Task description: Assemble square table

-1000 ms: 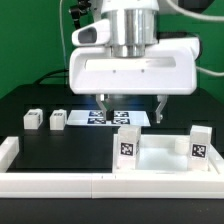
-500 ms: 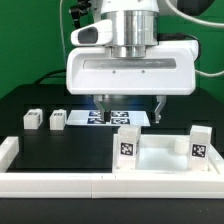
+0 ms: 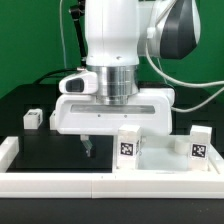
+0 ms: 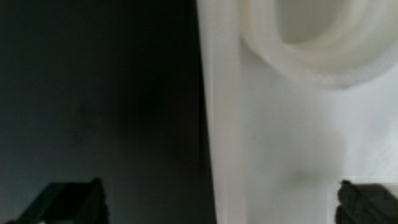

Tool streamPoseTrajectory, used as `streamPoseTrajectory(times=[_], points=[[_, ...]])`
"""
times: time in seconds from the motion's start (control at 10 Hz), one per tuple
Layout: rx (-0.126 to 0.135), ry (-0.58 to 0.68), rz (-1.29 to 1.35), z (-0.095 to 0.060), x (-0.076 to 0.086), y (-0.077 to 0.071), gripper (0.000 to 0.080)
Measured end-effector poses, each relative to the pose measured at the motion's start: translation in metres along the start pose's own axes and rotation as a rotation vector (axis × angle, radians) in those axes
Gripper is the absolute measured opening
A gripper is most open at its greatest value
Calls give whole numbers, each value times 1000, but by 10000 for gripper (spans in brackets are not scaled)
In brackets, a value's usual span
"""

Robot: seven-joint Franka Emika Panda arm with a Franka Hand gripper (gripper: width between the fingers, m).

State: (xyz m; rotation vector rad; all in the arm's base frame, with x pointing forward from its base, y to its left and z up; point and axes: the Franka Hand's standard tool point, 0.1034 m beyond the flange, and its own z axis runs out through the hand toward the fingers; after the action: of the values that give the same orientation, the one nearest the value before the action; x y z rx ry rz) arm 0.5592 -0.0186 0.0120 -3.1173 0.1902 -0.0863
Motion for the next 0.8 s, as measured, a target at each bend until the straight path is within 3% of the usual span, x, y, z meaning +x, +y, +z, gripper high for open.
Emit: streamPoseTrajectory(times=[0.2, 0.4, 0.5, 0.7, 0.8], points=[[-1, 1, 1, 0, 0, 1, 621], [-1, 1, 1, 0, 0, 1, 336], [-2, 1, 1, 0, 0, 2, 336], [-2, 0, -3, 0, 0, 2, 60], [-4, -1, -11, 0, 0, 2, 60]])
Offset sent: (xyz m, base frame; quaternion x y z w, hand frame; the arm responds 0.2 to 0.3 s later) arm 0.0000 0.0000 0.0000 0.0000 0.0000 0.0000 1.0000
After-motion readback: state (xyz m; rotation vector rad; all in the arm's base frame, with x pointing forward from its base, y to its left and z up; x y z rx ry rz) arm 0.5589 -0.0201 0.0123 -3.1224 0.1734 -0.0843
